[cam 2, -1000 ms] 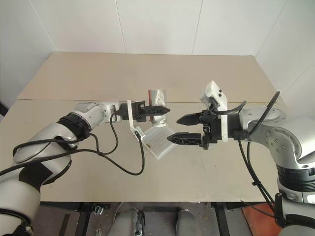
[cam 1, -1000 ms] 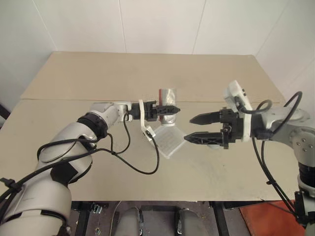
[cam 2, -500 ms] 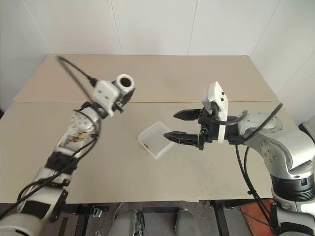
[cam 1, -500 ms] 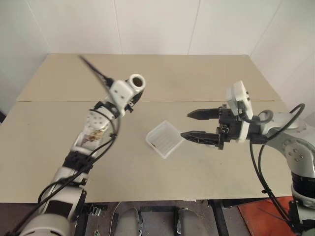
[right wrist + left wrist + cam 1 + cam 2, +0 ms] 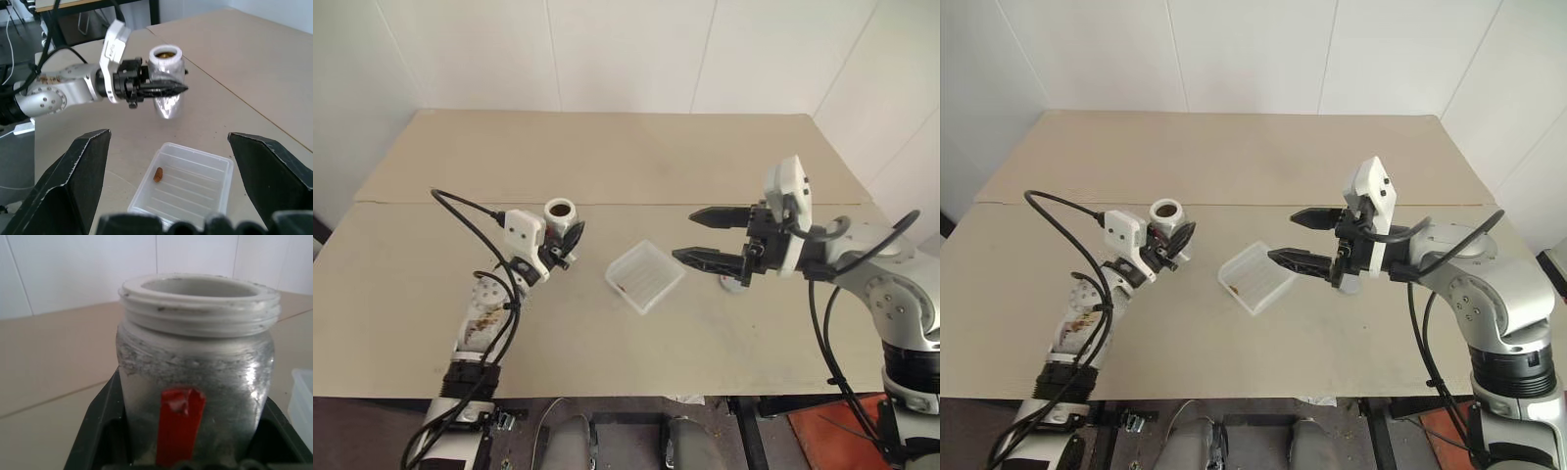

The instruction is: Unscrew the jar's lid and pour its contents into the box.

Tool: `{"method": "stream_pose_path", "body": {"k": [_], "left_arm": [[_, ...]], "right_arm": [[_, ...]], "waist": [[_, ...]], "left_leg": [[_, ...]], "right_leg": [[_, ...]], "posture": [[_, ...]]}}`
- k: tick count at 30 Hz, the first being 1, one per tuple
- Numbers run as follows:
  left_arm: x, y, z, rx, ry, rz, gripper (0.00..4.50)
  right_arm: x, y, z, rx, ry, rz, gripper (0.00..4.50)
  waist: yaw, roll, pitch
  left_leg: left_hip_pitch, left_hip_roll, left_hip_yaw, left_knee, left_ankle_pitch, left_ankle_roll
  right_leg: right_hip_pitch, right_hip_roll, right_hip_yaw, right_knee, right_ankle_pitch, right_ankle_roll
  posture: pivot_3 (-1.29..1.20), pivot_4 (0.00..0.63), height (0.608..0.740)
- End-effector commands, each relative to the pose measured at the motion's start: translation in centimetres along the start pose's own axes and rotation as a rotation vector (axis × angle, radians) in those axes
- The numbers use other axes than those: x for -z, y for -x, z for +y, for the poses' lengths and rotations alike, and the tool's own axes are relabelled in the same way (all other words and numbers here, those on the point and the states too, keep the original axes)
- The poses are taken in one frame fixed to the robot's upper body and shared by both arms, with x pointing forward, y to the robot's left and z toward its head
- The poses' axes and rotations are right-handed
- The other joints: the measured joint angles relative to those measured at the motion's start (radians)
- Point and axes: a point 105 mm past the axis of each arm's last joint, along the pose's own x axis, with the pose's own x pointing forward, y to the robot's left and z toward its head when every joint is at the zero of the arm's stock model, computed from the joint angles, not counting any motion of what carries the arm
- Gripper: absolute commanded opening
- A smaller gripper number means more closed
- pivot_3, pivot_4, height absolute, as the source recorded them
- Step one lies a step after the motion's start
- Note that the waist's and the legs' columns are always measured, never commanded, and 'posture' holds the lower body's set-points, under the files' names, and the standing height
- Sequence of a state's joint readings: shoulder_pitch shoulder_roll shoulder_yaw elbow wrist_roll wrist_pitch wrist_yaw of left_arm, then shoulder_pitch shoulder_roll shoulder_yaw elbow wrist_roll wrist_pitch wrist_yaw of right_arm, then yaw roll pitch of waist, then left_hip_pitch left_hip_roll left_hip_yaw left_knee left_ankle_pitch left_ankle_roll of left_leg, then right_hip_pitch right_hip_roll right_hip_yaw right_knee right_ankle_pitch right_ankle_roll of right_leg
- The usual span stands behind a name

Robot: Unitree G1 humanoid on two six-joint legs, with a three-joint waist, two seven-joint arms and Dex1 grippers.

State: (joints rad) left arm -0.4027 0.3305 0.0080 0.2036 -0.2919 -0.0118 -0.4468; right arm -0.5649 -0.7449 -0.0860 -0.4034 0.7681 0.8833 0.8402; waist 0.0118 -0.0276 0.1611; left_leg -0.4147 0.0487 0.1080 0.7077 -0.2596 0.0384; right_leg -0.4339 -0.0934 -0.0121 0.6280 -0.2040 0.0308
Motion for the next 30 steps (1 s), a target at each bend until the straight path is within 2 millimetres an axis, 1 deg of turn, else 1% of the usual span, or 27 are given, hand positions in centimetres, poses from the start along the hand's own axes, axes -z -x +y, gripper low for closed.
{"method": "stream_pose_path", "body": {"k": [1,2,3,6,8,12,17,20,22,24,25,28,30], "left_arm": [[-0.2,0.2,0.6,-0.030,-0.019,-0.003,1.98],[0.1,0.3,0.7,-0.037,-0.014,0.012,2.68],[0.3,0.4,0.8,-0.041,-0.020,0.022,2.90],[0.6,0.9,0.8,-0.036,-0.036,0.037,3.94],[0.7,1.3,0.7,-0.031,-0.046,0.046,4.48],[0.4,2.3,0.4,-0.013,-0.085,0.071,4.48],[-1.4,5.8,0.8,0.048,-0.126,0.117,4.48],[-3.9,9.0,0.6,0.163,-0.127,0.126,4.48],[-6.2,11.6,0.1,0.306,-0.116,0.157,4.48],[-8.2,13.2,-0.1,0.404,-0.110,0.175,4.48],[-9.0,13.7,0.0,0.429,-0.111,0.176,4.48],[-11.8,14.9,1.3,0.483,-0.141,0.170,4.48],[-12.8,15.5,1.8,0.514,-0.158,0.164,4.48]], "right_arm": [[-1.0,0.0,0.4,-0.008,0.052,-0.025,4.47],[-1.0,-0.1,0.5,-0.009,0.053,-0.022,4.50],[-0.9,-0.2,0.5,-0.010,0.054,-0.020,4.50],[-0.9,-0.4,0.5,-0.013,0.054,-0.018,4.50],[-0.9,-0.5,0.6,-0.016,0.053,-0.020,4.50],[-0.8,-0.4,0.6,-0.016,0.046,-0.018,4.50],[-0.5,0.2,0.5,0.003,0.043,-0.003,4.50],[-0.1,1.0,0.1,0.029,0.031,0.015,4.50],[0.1,1.8,-0.4,0.049,0.030,0.028,4.50],[0.3,2.7,-0.9,0.064,0.039,0.040,4.50],[0.3,3.0,-1.0,0.068,0.044,0.044,4.50],[1.0,4.5,-1.7,0.083,0.085,0.083,4.50],[1.6,5.7,-2.3,0.090,0.103,0.104,4.50]], "waist": [[-0.002,0.000,0.000],[-0.002,0.000,0.000],[-0.002,0.000,0.000],[-0.002,0.000,0.000],[-0.002,0.000,0.000],[-0.002,0.000,0.000],[-0.006,0.000,0.000],[-0.011,0.000,0.000],[-0.014,0.000,0.000],[-0.015,0.001,0.000],[-0.011,0.001,0.000],[-0.004,0.002,0.000],[-0.004,0.002,0.000]], "left_leg": [[0.000,0.000,0.000,0.000,0.000,0.000],[0.000,0.000,0.000,0.000,0.000,0.000],[0.000,0.000,0.000,0.000,0.000,0.000],[0.000,0.000,0.000,0.000,0.000,0.000],[0.000,0.000,0.000,0.000,0.000,0.000],[0.000,0.000,0.000,0.000,0.000,0.000],[0.000,0.001,-0.001,-0.001,0.000,0.000],[0.000,0.002,-0.002,-0.001,0.000,0.000],[0.000,0.002,-0.003,-0.002,-0.001,0.000],[-0.001,0.002,-0.004,-0.003,0.000,0.000],[0.000,0.002,-0.004,-0.003,0.000,0.000],[0.003,0.001,-0.003,-0.003,0.000,0.000],[0.004,0.001,0.001,-0.003,0.000,0.000]], "right_leg": [[0.000,0.000,0.000,0.000,0.000,0.000],[0.000,0.000,0.000,0.000,0.000,0.000],[0.000,0.000,0.000,0.000,0.000,0.000],[0.000,0.000,0.000,0.000,0.000,0.000],[0.000,0.000,0.000,0.000,0.000,0.000],[-0.001,0.000,0.000,0.000,0.000,0.000],[-0.002,0.000,0.001,0.000,0.000,0.000],[-0.002,0.000,0.001,0.000,0.000,0.000],[-0.004,-0.001,0.002,0.000,0.000,-0.001],[-0.004,0.000,0.002,0.001,-0.001,-0.001],[-0.004,-0.001,0.002,0.000,-0.001,-0.001],[-0.002,-0.001,0.002,0.000,-0.002,-0.002],[-0.001,-0.001,0.001,-0.001,-0.003,-0.003]], "posture": [[0.00,0.150,0.740],[0.00,0.150,0.740],[0.00,0.150,0.740],[0.00,0.150,0.740],[0.00,0.150,0.740],[0.00,0.150,0.740],[0.00,0.150,0.740],[0.00,0.150,0.740],[0.00,0.150,0.740],[0.00,0.150,0.740],[0.00,0.150,0.740],[0.00,0.150,0.740],[0.00,0.150,0.740]]}}
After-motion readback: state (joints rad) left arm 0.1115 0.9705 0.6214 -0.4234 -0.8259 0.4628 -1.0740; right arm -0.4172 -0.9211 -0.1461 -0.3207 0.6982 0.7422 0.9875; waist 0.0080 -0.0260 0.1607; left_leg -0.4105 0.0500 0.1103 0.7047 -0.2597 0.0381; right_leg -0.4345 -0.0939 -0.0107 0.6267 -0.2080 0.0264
